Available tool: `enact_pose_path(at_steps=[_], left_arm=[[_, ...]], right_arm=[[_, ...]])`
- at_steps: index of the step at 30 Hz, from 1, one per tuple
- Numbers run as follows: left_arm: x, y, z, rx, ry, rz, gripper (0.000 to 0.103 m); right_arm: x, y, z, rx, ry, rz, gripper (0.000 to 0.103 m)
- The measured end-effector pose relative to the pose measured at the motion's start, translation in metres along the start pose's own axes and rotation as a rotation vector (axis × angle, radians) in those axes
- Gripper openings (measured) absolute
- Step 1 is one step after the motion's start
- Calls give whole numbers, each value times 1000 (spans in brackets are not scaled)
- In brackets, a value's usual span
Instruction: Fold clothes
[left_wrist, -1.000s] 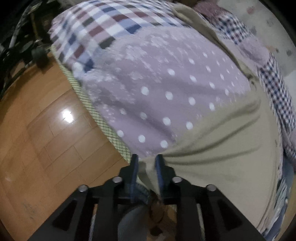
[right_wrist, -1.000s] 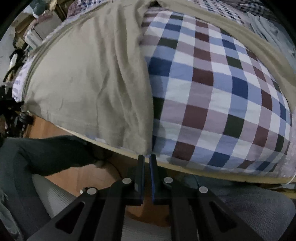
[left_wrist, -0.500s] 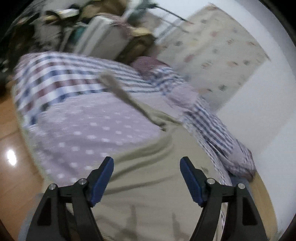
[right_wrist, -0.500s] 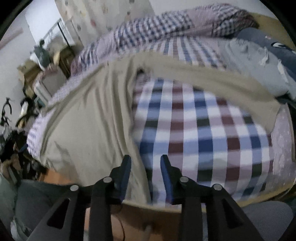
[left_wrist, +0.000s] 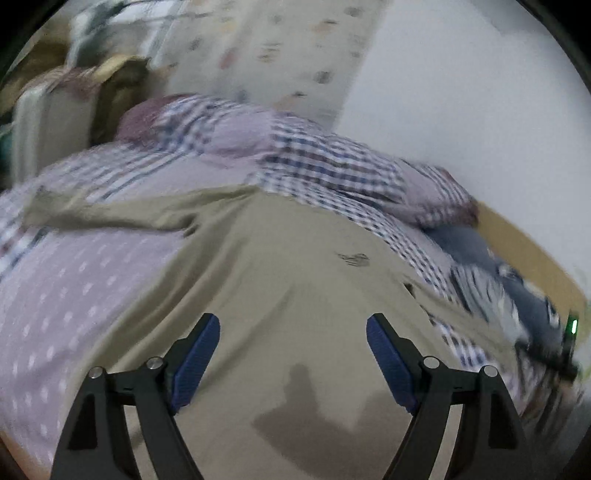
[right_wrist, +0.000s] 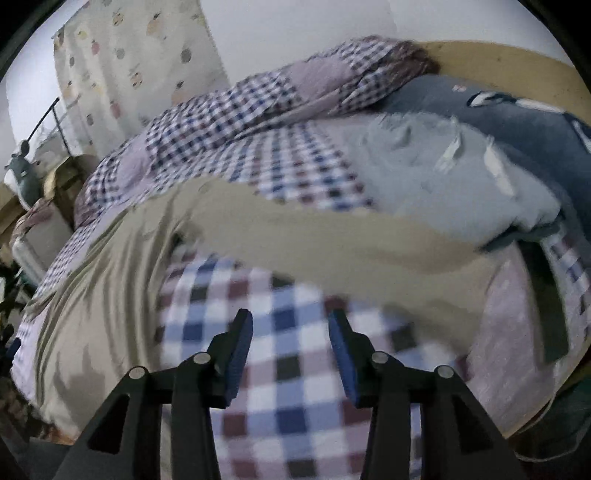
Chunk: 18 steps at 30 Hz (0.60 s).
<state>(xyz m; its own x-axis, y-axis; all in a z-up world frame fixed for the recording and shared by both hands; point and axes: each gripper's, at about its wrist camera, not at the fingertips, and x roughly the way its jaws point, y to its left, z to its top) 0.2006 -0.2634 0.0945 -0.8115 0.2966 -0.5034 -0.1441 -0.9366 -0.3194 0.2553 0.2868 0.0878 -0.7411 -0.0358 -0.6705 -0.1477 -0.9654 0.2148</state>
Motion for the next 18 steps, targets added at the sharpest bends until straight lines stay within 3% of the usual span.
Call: enact_pose_path(at_steps=[3,6,9,14,18], left_arm=[[14,-39,5,123,23,-24,85],[27,-95,8,157,47,-129,85],[45,-181,3,242,78,-291,85],[72,-329,-26,421,109,-506,85],[91,-426,-71,589,135,-578,85]], right_arm=[[0,-11,11,42,-46,-28,47],[-5,-23,16,98,-80,-29,48],[-21,-33,22,152,-146,-29,48],[-53,-76,13,353,-224,-127,54],[-80,-117,-10,574,-283,-254,55]])
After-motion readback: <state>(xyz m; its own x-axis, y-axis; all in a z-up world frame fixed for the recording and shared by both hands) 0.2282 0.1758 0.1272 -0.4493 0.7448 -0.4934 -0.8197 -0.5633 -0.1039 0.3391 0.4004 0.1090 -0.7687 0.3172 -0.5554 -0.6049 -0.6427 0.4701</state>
